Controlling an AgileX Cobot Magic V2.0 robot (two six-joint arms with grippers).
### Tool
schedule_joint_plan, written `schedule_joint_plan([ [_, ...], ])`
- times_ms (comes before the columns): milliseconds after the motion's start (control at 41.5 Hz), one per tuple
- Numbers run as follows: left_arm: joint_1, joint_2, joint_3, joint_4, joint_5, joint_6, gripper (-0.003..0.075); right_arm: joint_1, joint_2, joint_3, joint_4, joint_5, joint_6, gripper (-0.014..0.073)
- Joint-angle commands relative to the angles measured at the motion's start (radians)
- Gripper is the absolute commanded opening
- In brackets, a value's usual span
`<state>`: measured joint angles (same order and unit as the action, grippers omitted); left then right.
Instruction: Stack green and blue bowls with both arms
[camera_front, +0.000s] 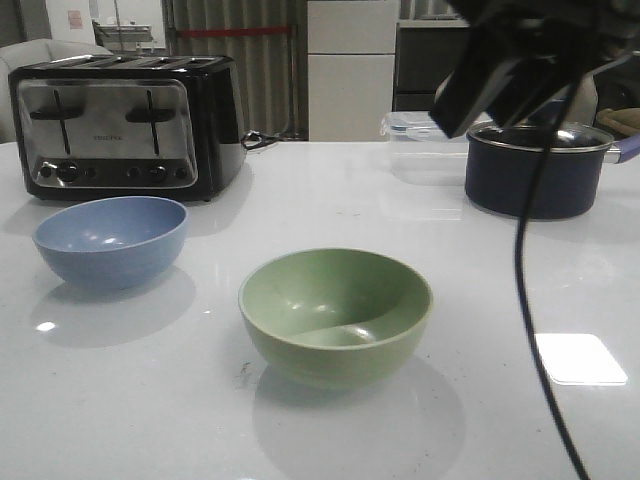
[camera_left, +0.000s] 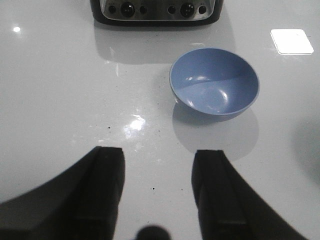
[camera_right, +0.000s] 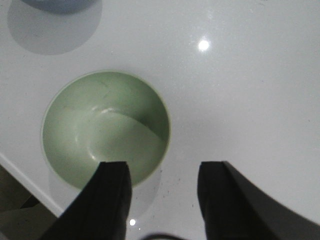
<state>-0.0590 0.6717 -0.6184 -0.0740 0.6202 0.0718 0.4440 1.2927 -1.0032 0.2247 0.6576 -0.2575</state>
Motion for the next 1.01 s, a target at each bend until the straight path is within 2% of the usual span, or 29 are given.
schedule_joint_plan([
  [0,0.0,0.005,-0.032,-0.007,-0.094,-0.001,0.0379,0.001,-0.135,0.051,0.008,-0.054,-0.011,0.0434],
  [289,-0.011,0.083,-0.053,-0.007,-0.148,0.019,0.0388,0.001,-0.371,0.213,0.025,0.003,-0.011,0.0434],
  [409,-0.057,0.181,-0.1,-0.007,-0.148,0.025,0.0442,0.001,-0.424,0.234,0.026,0.005,-0.011,0.0434],
  [530,-0.081,0.323,-0.171,-0.007,-0.146,0.025,0.0522,0.001,-0.43,0.234,0.026,0.001,-0.011,0.0434],
  [626,-0.081,0.443,-0.228,-0.007,-0.13,0.025,0.0552,0.001,-0.428,0.234,0.026,0.001,-0.011,0.0434],
  [987,-0.081,0.867,-0.485,-0.005,-0.103,0.025,0.0552,0.001,-0.429,0.234,0.026,0.002,-0.011,0.0434],
])
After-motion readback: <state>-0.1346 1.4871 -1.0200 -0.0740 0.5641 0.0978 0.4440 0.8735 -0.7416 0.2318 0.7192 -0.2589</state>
